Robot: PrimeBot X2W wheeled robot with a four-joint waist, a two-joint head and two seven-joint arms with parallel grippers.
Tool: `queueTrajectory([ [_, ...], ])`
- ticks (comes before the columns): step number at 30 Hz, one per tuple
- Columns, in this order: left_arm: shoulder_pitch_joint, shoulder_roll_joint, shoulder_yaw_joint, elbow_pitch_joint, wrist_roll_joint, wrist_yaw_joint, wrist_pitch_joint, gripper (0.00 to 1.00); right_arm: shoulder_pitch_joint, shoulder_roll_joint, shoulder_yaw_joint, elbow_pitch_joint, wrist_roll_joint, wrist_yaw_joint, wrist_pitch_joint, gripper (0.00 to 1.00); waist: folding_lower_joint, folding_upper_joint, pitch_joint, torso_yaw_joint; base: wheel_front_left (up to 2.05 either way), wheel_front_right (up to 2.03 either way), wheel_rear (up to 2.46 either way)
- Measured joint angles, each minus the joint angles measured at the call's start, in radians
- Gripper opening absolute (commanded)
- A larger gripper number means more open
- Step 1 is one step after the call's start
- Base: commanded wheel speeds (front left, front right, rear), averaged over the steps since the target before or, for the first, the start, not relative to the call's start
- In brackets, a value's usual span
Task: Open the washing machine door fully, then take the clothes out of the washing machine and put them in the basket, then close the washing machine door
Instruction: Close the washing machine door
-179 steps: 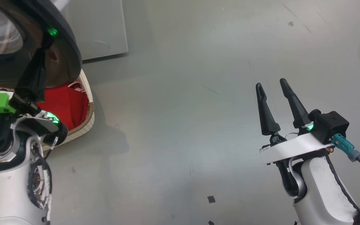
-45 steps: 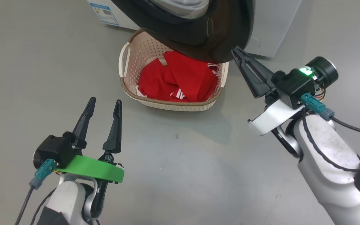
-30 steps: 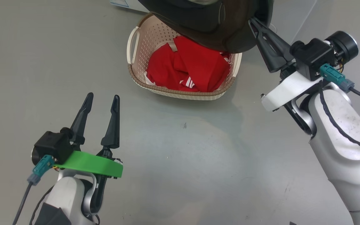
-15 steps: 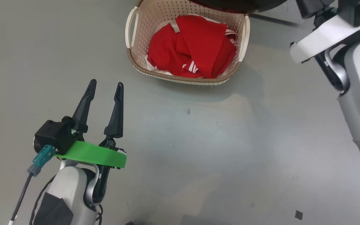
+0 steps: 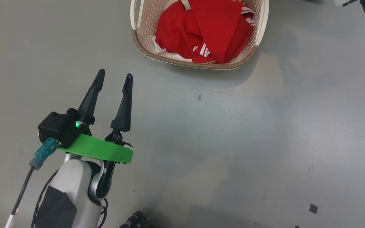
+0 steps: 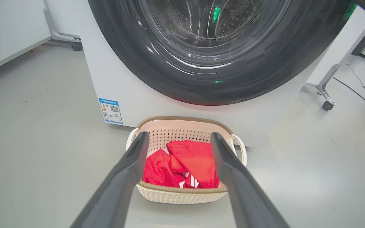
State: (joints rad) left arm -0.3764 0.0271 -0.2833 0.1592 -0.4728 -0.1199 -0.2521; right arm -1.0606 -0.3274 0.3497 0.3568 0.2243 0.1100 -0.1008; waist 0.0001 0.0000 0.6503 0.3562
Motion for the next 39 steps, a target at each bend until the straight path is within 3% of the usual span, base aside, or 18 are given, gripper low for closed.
queueTrajectory([
  [17, -0.030, -0.003, -0.014, 0.012, -0.048, -0.001, 0.000, 1.00, -0.120, 0.020, -0.048, 0.110, -0.038, -0.095, -0.043, 0.00, 0.0000, 0.0000, 0.043, 0.026, 0.00, 0.00, 0.00],
  [30, -0.047, -0.004, -0.008, 0.033, -0.054, -0.001, 0.000, 1.00, -0.124, 0.025, -0.010, 0.200, -0.057, -0.092, -0.097, 0.00, 0.0000, 0.0000, 0.014, 0.016, 0.00, 0.00, 0.00],
  [39, -0.050, -0.004, 0.026, 0.068, -0.032, -0.001, 0.000, 1.00, 0.037, 0.035, 0.010, 0.266, -0.056, -0.080, -0.135, 0.00, 0.0000, 0.0000, -0.068, 0.002, 0.00, 0.00, 0.00],
])
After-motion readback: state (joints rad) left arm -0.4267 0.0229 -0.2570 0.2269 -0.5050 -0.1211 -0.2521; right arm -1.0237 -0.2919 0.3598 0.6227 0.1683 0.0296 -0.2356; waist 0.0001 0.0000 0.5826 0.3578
